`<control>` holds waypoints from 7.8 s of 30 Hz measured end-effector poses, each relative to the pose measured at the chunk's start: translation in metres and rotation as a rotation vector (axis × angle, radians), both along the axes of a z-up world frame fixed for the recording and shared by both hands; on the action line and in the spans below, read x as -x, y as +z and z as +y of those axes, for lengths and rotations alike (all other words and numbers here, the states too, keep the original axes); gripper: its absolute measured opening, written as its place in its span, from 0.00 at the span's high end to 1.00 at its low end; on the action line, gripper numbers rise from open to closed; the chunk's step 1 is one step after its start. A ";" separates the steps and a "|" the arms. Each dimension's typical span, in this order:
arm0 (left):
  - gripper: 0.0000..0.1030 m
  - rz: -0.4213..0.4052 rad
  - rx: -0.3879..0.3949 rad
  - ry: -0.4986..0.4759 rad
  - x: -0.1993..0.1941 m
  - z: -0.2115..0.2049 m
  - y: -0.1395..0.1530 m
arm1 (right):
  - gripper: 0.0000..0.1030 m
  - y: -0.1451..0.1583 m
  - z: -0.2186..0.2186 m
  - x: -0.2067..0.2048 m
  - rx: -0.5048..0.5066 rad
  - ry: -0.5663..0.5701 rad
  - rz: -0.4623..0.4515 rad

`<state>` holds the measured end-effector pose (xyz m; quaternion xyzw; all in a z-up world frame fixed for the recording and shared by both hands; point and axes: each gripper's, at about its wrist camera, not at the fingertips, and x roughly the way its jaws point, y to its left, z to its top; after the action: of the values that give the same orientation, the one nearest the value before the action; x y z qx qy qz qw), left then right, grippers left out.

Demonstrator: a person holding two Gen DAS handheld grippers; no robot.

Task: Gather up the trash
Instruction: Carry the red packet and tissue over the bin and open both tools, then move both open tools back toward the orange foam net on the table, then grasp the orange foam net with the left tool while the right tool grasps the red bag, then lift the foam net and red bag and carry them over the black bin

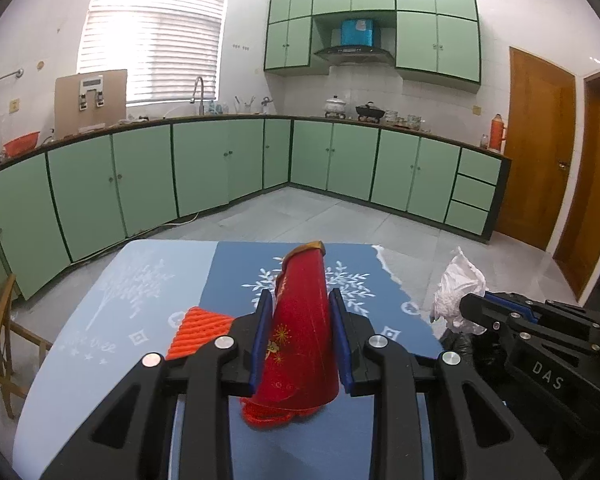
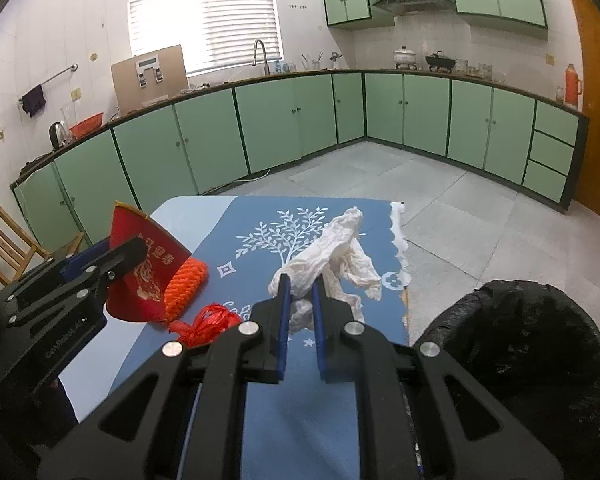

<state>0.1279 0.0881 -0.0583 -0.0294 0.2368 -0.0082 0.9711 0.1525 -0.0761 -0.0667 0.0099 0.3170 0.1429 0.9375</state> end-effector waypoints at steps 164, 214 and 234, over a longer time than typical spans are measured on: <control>0.33 0.162 -0.009 0.162 -0.022 0.117 -0.090 | 0.65 -0.109 0.108 -0.047 0.016 0.079 0.191; 0.78 0.148 0.012 0.083 -0.029 0.067 -0.040 | 0.64 -0.037 0.059 -0.038 0.018 0.041 0.055; 0.78 0.039 -0.009 0.005 0.006 0.015 0.015 | 0.64 0.030 0.013 0.009 0.014 -0.002 -0.072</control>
<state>0.1218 0.1031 -0.0435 -0.0260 0.2555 -0.0041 0.9665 0.1439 -0.0633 -0.0366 -0.0015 0.2839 0.1402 0.9485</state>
